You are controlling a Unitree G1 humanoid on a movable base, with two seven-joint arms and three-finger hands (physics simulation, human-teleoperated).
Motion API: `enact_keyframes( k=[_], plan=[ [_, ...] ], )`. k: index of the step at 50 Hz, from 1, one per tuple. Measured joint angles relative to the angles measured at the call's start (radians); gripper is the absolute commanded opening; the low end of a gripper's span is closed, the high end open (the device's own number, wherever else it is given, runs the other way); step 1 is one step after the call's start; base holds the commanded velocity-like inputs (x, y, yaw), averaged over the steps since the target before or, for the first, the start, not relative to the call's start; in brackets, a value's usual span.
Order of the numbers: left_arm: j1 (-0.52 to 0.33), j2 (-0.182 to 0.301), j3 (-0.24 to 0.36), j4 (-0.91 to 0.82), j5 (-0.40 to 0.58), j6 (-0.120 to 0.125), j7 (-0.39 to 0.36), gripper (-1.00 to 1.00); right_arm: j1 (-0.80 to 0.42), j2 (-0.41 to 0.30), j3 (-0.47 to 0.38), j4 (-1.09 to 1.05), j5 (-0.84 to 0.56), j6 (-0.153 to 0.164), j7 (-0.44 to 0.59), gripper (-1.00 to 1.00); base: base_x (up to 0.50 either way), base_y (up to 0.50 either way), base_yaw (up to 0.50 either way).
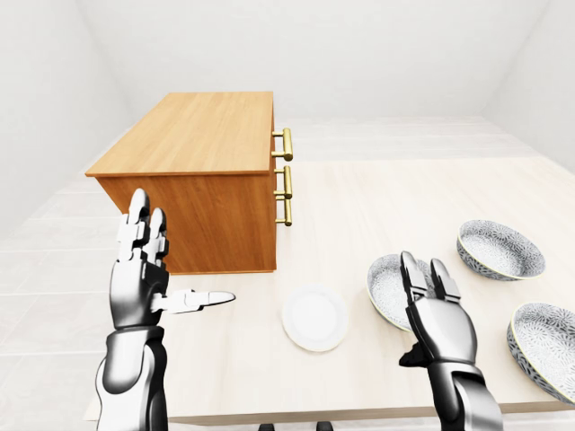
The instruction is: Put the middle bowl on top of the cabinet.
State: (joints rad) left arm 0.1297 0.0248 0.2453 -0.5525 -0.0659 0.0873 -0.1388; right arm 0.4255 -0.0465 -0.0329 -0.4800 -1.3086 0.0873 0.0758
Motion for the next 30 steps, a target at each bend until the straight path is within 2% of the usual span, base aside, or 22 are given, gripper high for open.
enact_keyframes(
  k=[30],
  plan=[
    [0.004,-0.001,0.007,-0.025,-0.011,0.0,-0.002,1.0,-0.035,0.001,-0.045,0.081,-0.084,0.0,-0.008,1.0,0.0,0.0,0.0]
  ],
)
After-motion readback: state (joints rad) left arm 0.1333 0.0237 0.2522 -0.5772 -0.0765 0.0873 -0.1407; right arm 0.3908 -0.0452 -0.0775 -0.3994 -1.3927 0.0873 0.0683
